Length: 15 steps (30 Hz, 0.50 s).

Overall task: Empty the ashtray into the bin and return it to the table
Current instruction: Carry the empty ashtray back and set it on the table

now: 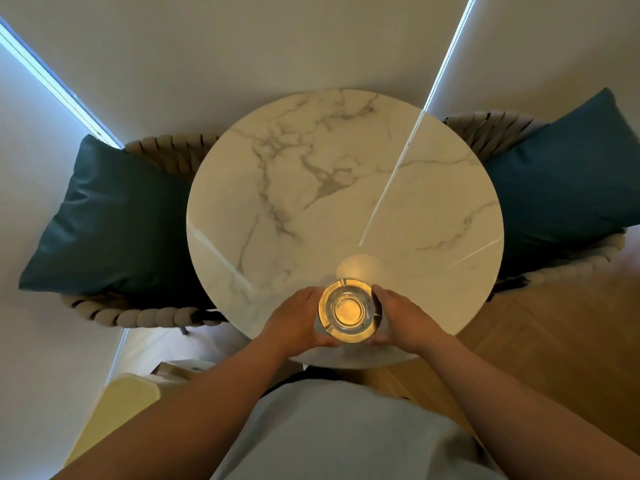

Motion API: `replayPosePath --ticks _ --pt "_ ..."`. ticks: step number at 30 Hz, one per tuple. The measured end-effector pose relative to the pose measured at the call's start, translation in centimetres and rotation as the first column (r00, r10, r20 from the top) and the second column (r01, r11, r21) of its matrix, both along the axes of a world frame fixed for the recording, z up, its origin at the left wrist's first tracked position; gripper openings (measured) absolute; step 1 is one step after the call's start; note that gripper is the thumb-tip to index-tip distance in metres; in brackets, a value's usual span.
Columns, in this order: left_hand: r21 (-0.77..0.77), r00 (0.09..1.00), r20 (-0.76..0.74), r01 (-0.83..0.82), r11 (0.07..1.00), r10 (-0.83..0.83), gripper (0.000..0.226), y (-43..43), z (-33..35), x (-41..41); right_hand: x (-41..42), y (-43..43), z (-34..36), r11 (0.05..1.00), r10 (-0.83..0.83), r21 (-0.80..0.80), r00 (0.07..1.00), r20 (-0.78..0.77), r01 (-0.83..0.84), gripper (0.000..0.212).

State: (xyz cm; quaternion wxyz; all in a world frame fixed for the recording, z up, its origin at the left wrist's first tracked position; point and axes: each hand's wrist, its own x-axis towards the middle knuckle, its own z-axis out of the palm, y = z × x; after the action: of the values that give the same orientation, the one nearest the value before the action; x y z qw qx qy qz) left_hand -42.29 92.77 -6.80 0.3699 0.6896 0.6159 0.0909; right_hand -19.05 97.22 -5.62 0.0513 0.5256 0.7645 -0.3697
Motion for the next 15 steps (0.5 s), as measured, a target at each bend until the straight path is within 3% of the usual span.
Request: replayPosePath --ticks 11,15 --pt "0.039 0.998 -0.058 0.023 0.999 -0.020 0.090 10.7 -1.4 -3.0 -3.3 9.5 -1.1 0.996 -0.089 -0.006 0.995 0.039 0.090 0.105" --pt "0.045 0.995 -0.100 0.029 0.999 -0.025 0.090 14.5 -2.0 -2.8 -3.3 13.5 -1.8 0.997 -0.073 -0.005 0.996 0.050 0.073 0.099"
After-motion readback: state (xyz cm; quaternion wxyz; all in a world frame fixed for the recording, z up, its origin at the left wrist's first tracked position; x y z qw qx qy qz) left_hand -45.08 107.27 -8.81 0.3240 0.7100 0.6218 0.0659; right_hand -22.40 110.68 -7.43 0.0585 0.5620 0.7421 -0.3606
